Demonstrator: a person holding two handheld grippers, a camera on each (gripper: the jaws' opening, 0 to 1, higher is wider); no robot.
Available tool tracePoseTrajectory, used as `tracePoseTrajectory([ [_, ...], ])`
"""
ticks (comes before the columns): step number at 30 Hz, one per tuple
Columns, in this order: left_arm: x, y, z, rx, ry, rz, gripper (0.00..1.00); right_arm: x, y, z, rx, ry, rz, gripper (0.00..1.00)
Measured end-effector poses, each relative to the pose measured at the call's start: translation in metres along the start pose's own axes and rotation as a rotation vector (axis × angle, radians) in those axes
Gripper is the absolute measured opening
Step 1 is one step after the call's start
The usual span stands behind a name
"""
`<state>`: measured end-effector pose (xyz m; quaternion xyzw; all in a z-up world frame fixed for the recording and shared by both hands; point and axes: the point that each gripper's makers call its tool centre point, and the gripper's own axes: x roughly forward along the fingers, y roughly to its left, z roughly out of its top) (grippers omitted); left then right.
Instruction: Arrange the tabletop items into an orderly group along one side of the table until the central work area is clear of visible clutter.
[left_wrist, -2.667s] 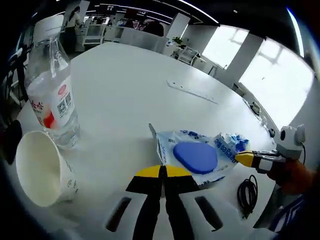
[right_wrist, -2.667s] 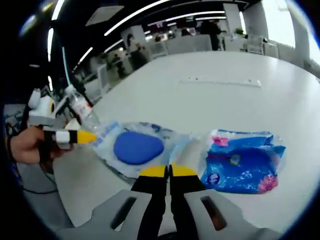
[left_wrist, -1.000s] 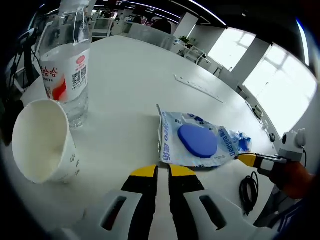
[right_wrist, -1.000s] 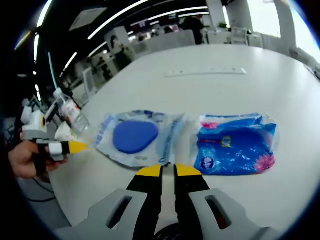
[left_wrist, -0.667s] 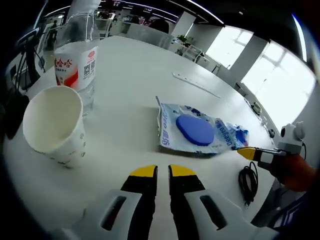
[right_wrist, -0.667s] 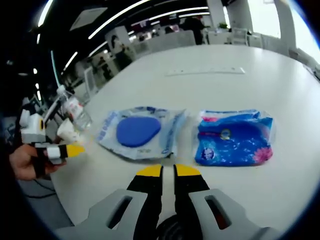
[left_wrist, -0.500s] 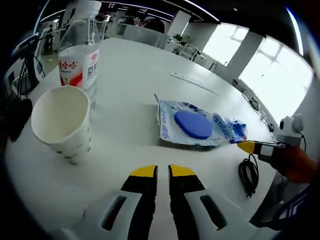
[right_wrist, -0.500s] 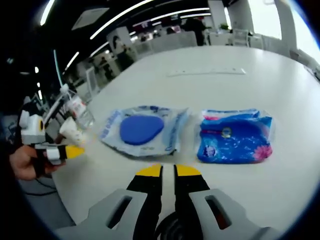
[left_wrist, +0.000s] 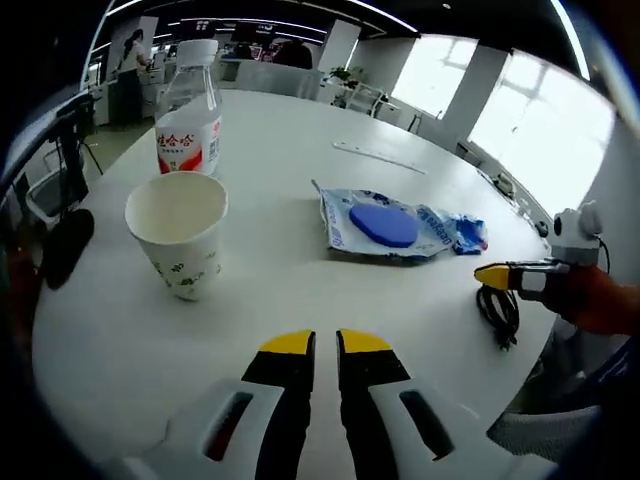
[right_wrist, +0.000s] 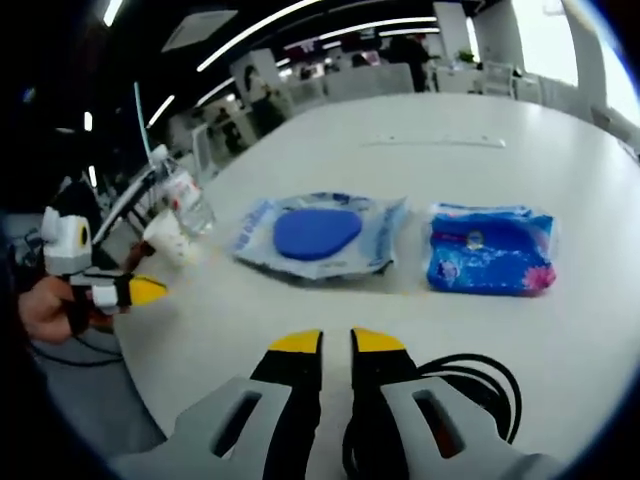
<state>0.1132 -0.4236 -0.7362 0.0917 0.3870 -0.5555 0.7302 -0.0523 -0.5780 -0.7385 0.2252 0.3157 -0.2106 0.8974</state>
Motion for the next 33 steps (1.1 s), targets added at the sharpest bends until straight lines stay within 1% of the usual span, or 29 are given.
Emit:
tracePoseTrajectory([
  [5,-0.013,0.000,-0.014,0.167,0.040,-0.016,0.06,-0.014,0.001,-0.009,-0.016,-0.003,0.020,0.10],
  [6,-0.016,0.001,-0.015,0.183,0.044,-0.017,0.06,-0.017,0.002,-0.012,-0.028,0.007,0.031,0.11],
  [7,-0.018,0.001,-0.016,0.194,0.046,-0.019,0.07,-0.019,0.002,-0.014,-0.034,0.008,0.031,0.13],
  [9,-0.023,0.002,-0.017,0.217,0.050,-0.023,0.08,-0.027,-0.001,-0.020,-0.072,0.019,0.025,0.15],
  [11,-0.026,0.004,-0.015,0.239,0.051,-0.024,0.10,-0.034,-0.002,-0.026,-0.078,0.020,0.026,0.16],
  [13,-0.029,0.009,-0.011,0.251,0.046,-0.013,0.11,-0.040,-0.005,-0.030,-0.077,0.020,0.027,0.20],
  [14,-0.031,0.010,-0.007,0.258,0.041,-0.012,0.12,-0.046,-0.009,-0.034,-0.054,0.019,0.023,0.22],
  [16,-0.033,0.011,-0.002,0.275,0.032,-0.009,0.13,-0.053,-0.012,-0.036,-0.044,0.011,0.010,0.25],
  [20,-0.037,0.015,0.010,0.320,0.015,-0.002,0.14,-0.063,-0.013,-0.039,-0.037,-0.001,0.002,0.25],
  [26,-0.038,0.019,0.021,0.324,-0.003,0.009,0.15,-0.071,-0.017,-0.044,-0.001,-0.017,-0.018,0.25],
  [33,-0.041,0.016,0.036,0.353,-0.036,0.019,0.14,-0.076,-0.018,-0.047,0.013,-0.019,-0.031,0.25],
])
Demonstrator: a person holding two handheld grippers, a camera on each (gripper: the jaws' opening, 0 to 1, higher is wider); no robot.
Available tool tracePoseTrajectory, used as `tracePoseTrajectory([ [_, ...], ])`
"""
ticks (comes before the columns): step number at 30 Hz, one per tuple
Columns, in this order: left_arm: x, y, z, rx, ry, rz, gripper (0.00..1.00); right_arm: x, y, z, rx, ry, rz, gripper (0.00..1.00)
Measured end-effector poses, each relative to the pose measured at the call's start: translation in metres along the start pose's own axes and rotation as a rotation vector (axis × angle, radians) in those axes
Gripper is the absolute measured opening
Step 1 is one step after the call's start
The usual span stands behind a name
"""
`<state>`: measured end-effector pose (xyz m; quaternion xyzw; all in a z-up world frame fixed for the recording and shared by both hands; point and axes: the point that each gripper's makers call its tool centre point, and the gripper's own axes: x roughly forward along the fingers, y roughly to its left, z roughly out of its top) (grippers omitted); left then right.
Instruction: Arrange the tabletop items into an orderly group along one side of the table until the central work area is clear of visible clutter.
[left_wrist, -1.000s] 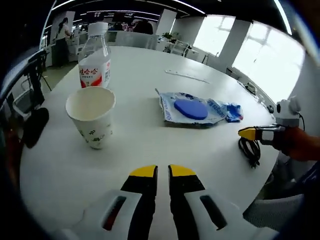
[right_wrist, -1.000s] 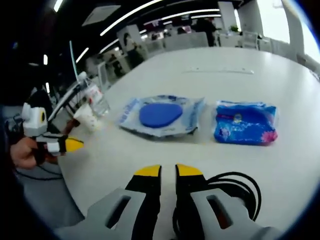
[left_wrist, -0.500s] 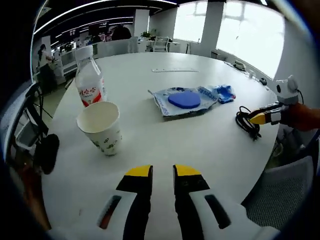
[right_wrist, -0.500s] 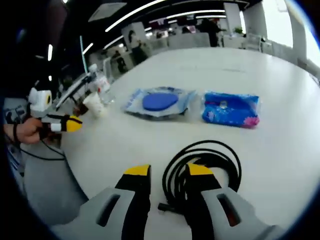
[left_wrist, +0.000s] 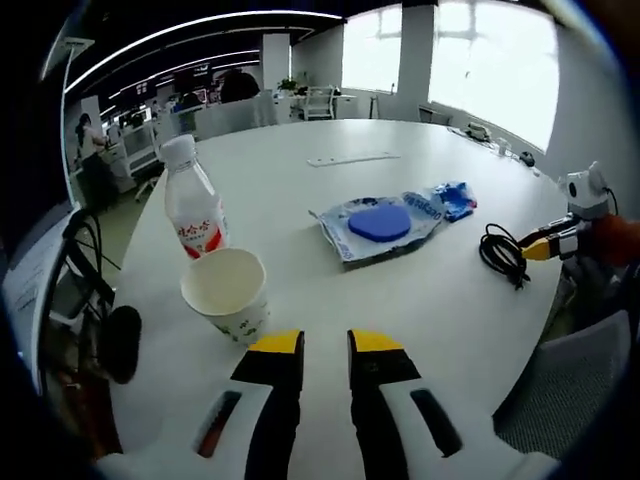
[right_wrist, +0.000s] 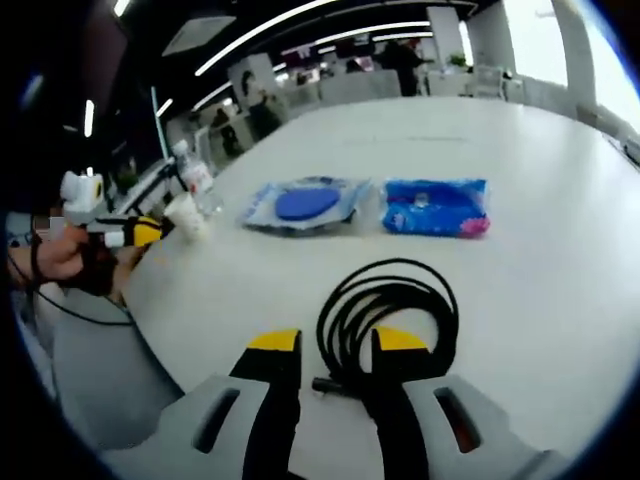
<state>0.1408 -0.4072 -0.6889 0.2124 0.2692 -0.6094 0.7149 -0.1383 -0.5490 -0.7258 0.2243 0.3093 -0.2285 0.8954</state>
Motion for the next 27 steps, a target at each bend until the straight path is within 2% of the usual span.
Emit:
tracePoseTrajectory([
  [6,0.002,0.009,0.010,0.016,-0.017,0.018,0.15,-0.002,-0.002,0.001,0.005,-0.004,-0.005,0.25],
  [14,0.007,0.031,0.029,0.034,-0.034,0.055,0.16,-0.009,-0.001,0.002,0.005,-0.011,0.001,0.26],
  [27,0.023,0.041,0.030,0.078,0.035,0.031,0.19,-0.021,-0.009,-0.010,0.045,-0.016,-0.025,0.26],
])
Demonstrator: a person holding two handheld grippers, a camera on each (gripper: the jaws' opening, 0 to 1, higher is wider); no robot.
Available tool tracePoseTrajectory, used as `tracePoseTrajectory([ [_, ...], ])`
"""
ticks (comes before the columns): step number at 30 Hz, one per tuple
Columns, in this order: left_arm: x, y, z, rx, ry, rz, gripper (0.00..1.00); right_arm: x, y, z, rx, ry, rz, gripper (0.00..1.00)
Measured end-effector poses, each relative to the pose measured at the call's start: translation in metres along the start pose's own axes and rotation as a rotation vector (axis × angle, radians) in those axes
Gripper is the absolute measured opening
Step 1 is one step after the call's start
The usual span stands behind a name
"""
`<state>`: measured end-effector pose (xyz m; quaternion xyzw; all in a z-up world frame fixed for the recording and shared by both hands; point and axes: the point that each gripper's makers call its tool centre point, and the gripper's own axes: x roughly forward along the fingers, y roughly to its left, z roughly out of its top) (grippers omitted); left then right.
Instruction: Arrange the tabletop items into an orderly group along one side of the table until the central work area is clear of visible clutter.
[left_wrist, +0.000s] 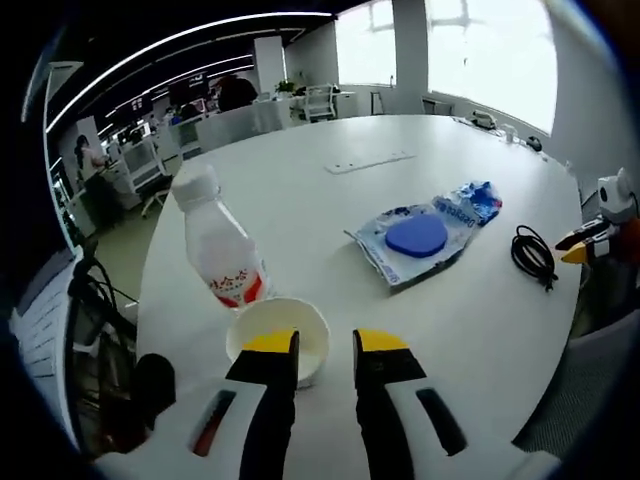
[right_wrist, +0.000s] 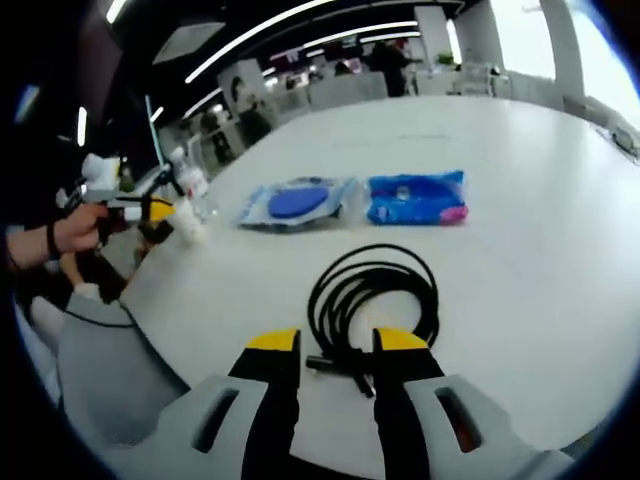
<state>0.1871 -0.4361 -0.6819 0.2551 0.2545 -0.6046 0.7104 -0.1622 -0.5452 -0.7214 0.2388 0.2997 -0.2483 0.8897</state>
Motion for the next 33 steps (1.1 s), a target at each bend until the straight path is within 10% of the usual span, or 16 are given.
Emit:
tracePoseTrajectory([
  [33,0.008,-0.011,0.005,0.029,0.004,-0.023,0.00,-0.008,0.000,0.000,0.018,-0.011,-0.008,0.26],
])
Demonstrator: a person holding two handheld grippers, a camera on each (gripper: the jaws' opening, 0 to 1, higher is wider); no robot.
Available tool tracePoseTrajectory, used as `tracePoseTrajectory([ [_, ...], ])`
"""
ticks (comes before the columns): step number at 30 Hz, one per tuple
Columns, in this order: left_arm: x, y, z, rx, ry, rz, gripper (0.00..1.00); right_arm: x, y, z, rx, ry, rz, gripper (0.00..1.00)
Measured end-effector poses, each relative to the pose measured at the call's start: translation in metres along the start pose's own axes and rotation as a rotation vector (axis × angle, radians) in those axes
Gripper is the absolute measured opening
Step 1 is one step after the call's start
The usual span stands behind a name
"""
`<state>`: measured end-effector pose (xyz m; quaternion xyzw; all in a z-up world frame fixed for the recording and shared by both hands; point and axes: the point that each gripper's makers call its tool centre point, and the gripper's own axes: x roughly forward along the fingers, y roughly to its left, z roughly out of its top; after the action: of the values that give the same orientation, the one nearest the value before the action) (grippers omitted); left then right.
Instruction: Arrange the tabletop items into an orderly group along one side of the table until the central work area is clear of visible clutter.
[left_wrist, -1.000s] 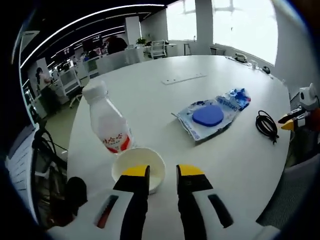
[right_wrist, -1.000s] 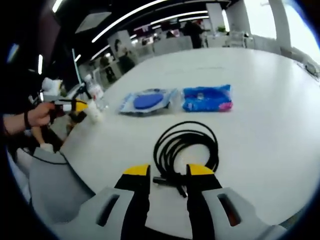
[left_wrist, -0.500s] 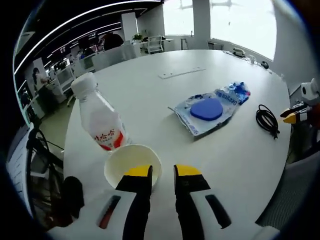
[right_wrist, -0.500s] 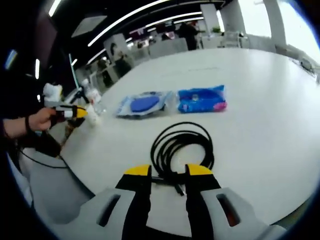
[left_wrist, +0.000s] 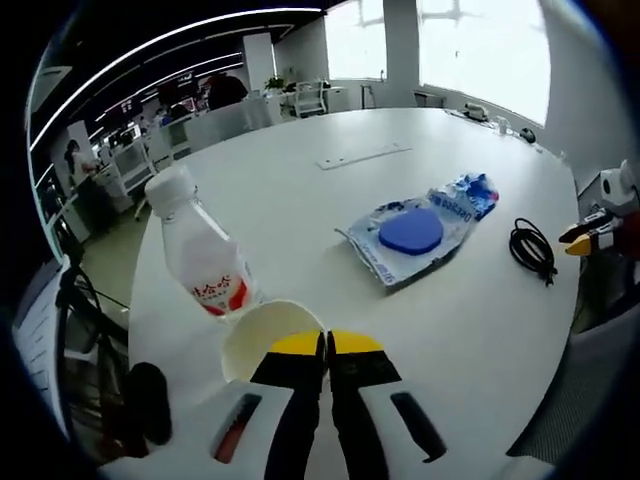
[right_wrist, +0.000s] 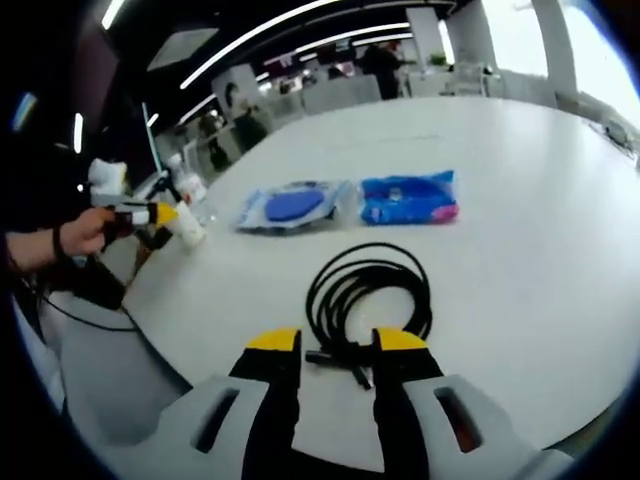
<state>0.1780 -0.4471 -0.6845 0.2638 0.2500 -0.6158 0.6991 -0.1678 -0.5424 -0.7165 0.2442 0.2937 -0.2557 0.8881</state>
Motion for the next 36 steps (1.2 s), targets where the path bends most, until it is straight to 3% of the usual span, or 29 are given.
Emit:
tracePoseTrajectory([
  [8,0.004,-0.009,0.014,0.053,-0.026,-0.010,0.00,-0.003,0.001,-0.002,-0.004,0.003,-0.003,0.27],
  [27,0.033,-0.021,0.047,0.095,-0.060,-0.043,0.00,-0.008,-0.002,-0.006,0.020,0.001,-0.019,0.26],
  [36,0.046,-0.022,0.061,0.078,-0.074,-0.042,0.00,-0.010,-0.004,-0.010,0.030,0.005,-0.022,0.26],
])
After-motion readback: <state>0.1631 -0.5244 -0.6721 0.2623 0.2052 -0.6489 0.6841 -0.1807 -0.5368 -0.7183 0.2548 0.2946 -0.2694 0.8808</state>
